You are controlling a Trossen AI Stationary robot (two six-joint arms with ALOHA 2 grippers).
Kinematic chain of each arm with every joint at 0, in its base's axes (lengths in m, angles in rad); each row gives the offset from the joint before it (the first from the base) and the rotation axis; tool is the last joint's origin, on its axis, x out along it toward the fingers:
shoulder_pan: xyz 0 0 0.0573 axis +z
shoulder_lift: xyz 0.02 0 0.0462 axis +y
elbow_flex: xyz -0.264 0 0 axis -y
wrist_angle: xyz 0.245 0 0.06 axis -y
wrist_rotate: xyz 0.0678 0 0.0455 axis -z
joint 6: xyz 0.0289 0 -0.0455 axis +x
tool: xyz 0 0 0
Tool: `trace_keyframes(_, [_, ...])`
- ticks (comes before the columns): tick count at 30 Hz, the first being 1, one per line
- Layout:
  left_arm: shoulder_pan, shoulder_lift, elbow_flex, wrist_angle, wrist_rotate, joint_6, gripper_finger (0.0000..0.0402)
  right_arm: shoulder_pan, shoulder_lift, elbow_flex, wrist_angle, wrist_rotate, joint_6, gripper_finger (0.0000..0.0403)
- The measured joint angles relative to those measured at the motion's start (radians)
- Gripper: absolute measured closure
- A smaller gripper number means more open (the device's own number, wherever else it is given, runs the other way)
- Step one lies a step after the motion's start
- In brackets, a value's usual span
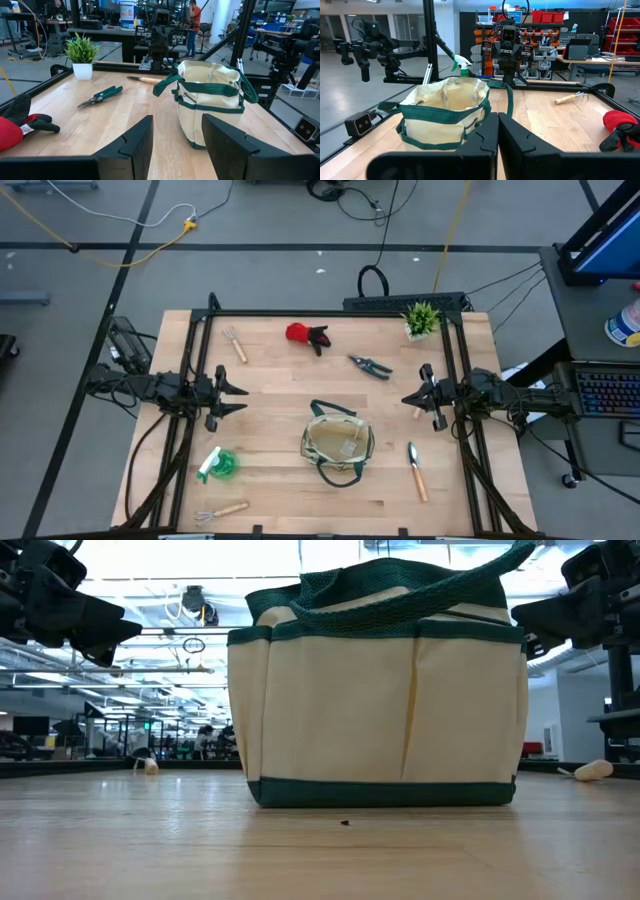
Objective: Pick & Place Garden tools in Gardening bag
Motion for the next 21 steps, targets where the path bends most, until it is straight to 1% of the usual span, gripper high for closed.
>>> trace_keyframes(16, [0.0, 0.0, 0.0, 0.0, 0.0, 0.0, 0.0227, 0.0, 0.0, 0.0, 0.0, 0.006, 0.0, 0.0403])
trace_keyframes(21, [0.0, 0.0, 0.0, 0.0, 0.0, 0.002, 0.0226, -0.002, 0.0, 0.0, 0.0, 0.094, 0.0, 0.0403])
